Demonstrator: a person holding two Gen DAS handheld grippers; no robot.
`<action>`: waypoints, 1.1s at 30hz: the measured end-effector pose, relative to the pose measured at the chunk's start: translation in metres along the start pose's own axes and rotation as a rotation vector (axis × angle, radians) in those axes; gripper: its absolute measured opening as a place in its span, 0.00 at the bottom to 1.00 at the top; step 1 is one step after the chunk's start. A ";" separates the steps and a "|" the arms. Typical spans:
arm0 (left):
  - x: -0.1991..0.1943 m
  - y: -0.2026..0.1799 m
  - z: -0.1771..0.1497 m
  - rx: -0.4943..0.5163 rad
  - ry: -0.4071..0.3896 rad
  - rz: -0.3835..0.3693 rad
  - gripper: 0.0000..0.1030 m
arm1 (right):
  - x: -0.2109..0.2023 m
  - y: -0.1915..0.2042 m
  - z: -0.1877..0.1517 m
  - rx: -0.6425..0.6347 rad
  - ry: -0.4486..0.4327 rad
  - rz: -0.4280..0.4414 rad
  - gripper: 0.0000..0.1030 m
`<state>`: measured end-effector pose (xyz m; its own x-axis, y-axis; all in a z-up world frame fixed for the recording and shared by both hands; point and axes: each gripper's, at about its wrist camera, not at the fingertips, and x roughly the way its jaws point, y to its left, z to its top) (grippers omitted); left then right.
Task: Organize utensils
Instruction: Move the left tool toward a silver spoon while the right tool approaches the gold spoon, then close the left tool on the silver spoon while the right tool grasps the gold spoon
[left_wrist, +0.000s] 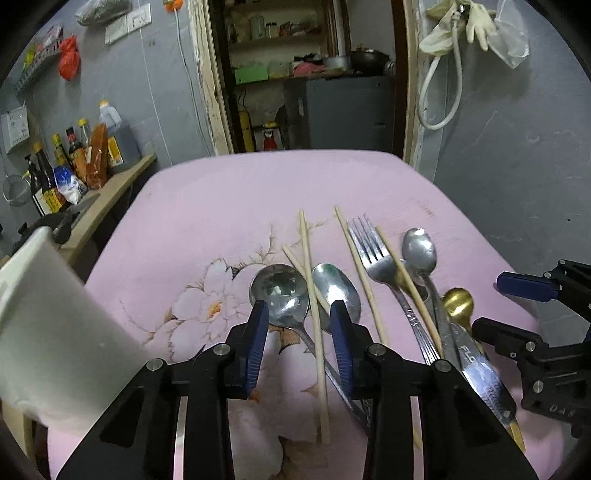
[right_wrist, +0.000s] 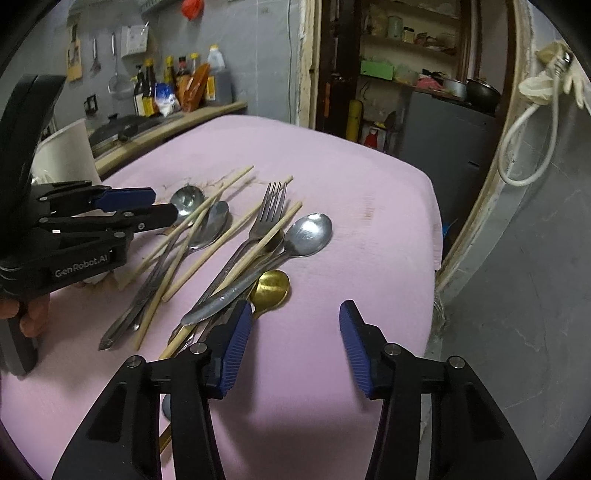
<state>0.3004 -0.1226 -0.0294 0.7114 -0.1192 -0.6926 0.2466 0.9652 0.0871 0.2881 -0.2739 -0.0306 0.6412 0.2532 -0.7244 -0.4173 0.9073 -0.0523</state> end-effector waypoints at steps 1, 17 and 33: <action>0.003 0.002 0.000 -0.001 0.005 0.000 0.29 | 0.003 0.000 0.002 -0.001 0.004 0.003 0.45; 0.015 0.017 0.001 -0.044 0.064 -0.018 0.18 | 0.013 0.000 0.007 0.002 0.012 0.005 0.45; 0.036 0.058 0.009 -0.246 0.109 -0.208 0.15 | 0.021 0.005 0.007 0.003 0.013 0.030 0.42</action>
<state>0.3463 -0.0730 -0.0433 0.5846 -0.3071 -0.7510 0.2035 0.9515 -0.2307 0.3041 -0.2621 -0.0407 0.6196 0.2760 -0.7348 -0.4345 0.9002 -0.0282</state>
